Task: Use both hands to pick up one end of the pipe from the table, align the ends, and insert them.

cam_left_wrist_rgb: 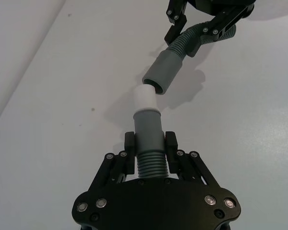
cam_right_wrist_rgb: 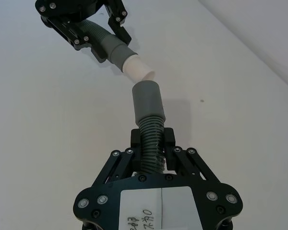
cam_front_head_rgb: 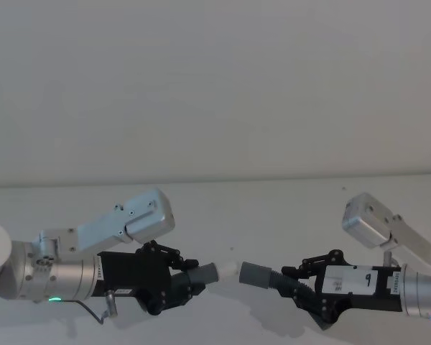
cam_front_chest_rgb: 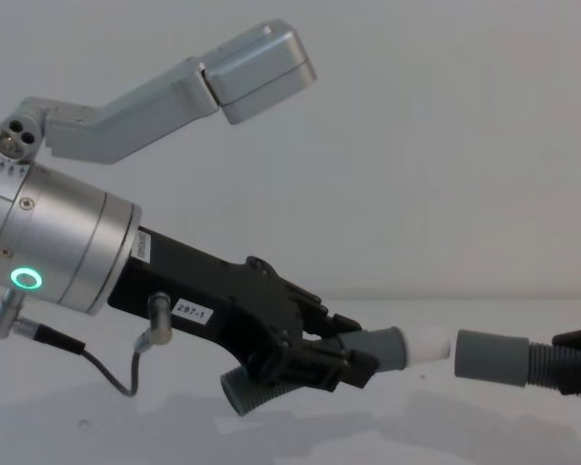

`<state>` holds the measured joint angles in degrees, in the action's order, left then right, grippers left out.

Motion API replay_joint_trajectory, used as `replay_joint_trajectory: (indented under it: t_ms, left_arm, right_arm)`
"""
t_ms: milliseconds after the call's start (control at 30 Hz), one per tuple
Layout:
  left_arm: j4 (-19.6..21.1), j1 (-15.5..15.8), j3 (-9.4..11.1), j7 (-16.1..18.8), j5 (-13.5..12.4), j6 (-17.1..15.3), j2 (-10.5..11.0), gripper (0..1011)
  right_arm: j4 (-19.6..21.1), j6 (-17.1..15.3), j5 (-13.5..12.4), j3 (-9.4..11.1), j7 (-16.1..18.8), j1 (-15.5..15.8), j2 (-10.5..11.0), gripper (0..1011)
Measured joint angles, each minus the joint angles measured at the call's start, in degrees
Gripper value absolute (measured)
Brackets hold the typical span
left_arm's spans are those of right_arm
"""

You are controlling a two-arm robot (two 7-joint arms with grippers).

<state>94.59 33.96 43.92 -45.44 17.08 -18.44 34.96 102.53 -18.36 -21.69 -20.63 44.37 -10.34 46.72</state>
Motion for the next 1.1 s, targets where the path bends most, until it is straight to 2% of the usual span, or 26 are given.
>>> replay_joint_trajectory:
  t_ms: [1100]
  left_arm:
    - [-0.6,1.5,2.1,-1.0,1.5,0.2,0.5,366]
  right_arm:
    - [-0.7,1.8,-1.5,-1.9,0.5,-1.1,1.0,263]
